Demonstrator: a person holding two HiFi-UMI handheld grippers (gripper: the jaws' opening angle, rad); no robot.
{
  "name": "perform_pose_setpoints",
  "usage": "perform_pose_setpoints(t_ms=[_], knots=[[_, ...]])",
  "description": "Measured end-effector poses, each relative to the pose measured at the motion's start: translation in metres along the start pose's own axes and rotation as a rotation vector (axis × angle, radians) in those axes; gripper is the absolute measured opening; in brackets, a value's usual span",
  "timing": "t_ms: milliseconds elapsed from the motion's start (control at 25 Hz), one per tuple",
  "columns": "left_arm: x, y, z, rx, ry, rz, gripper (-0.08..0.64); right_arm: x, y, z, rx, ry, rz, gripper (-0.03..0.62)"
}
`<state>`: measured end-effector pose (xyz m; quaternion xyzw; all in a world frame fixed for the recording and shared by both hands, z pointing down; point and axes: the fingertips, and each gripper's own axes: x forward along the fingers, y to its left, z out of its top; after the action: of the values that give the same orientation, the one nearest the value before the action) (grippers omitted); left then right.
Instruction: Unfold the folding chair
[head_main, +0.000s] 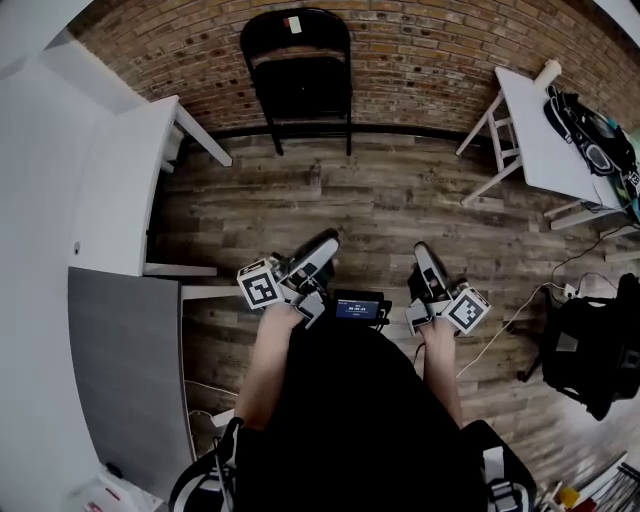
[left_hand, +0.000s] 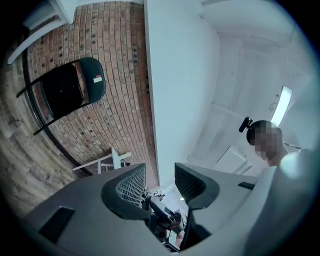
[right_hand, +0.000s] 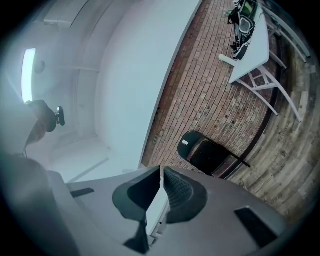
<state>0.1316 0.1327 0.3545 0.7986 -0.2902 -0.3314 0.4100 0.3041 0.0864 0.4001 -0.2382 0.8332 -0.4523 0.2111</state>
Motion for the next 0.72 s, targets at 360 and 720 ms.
perform_pose_setpoints(t_ms=[360, 720], knots=[[0.043, 0.068, 0.073, -0.085, -0.015, -0.077, 0.196, 0.082, -0.019, 0.020, -0.059, 0.029, -0.060, 0.028], [0.045, 0.102, 0.168, -0.094, -0.076, -0.103, 0.195, 0.185, 0.001, 0.025, -0.135, 0.085, -0.017, 0.028]])
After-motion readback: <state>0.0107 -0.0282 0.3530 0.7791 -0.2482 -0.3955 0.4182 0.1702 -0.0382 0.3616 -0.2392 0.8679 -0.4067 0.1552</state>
